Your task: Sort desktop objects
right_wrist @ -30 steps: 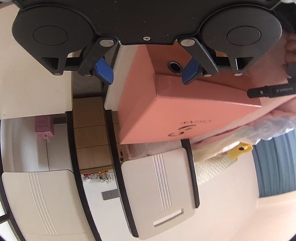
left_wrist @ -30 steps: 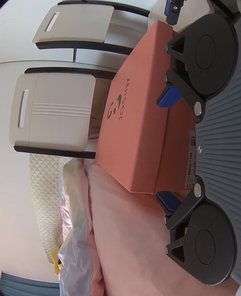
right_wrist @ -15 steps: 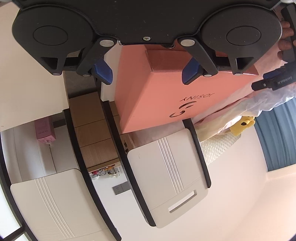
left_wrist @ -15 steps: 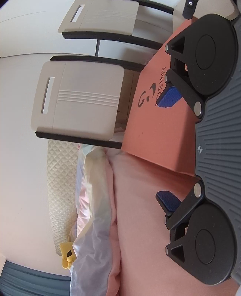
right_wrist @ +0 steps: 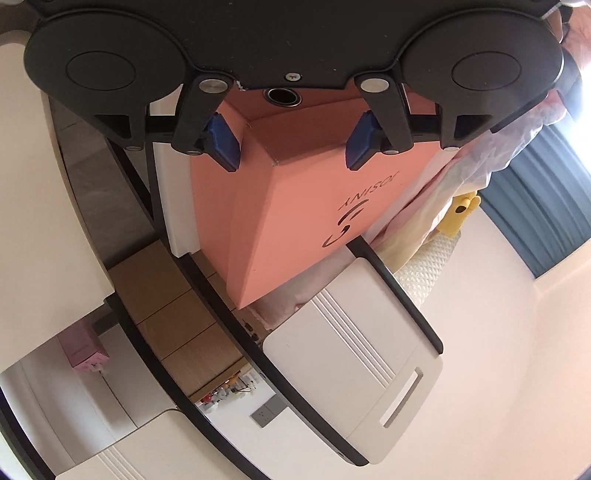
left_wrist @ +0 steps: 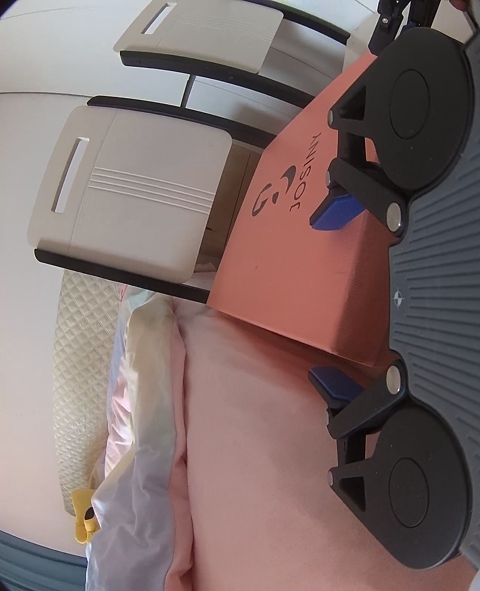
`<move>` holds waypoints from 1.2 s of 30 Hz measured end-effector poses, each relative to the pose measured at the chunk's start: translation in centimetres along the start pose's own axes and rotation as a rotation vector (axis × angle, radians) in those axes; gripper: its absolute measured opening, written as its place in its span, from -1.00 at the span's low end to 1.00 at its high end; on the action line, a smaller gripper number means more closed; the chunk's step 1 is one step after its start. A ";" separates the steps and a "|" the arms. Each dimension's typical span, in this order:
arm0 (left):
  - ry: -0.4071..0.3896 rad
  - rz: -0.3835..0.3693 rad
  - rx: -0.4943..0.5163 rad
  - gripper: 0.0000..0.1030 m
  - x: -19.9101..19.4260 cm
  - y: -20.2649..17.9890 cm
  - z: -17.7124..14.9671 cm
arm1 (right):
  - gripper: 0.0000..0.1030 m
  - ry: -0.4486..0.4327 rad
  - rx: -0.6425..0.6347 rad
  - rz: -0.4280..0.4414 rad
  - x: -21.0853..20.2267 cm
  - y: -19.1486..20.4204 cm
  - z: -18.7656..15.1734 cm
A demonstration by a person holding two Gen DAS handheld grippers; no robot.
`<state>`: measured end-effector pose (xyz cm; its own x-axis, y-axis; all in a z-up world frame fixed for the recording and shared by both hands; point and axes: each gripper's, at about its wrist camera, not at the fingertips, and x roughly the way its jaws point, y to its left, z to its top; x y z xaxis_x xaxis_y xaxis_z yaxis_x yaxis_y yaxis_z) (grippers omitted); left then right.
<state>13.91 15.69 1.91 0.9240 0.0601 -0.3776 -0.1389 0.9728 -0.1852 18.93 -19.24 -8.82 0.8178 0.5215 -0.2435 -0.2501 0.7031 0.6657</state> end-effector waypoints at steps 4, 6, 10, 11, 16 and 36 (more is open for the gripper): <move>-0.002 -0.004 -0.002 0.47 -0.2 -0.1 -0.1 | 0.26 -0.006 -0.002 -0.013 0.0 0.5 0.1; -0.002 -0.008 -0.006 0.45 -0.3 0.0 0.0 | 0.26 -0.013 -0.009 -0.014 -0.1 0.7 0.1; -0.001 -0.011 -0.030 0.42 -0.5 0.5 0.1 | 0.27 -0.026 -0.024 -0.004 -0.2 1.0 0.3; 0.001 -0.010 -0.036 0.41 -0.5 0.6 0.1 | 0.27 -0.033 -0.031 0.001 -0.2 1.1 0.4; 0.008 -0.002 -0.041 0.40 -0.6 0.8 -0.2 | 0.26 -0.054 -0.048 0.023 -0.3 1.3 1.1; 0.054 0.055 0.023 0.41 -0.1 0.0 -1.4 | 0.03 -0.024 -0.126 -0.039 0.8 0.8 0.8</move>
<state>13.37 15.41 0.69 0.8947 0.1017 -0.4350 -0.1798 0.9734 -0.1420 19.79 -18.64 -7.95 0.8402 0.4815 -0.2494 -0.2795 0.7786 0.5618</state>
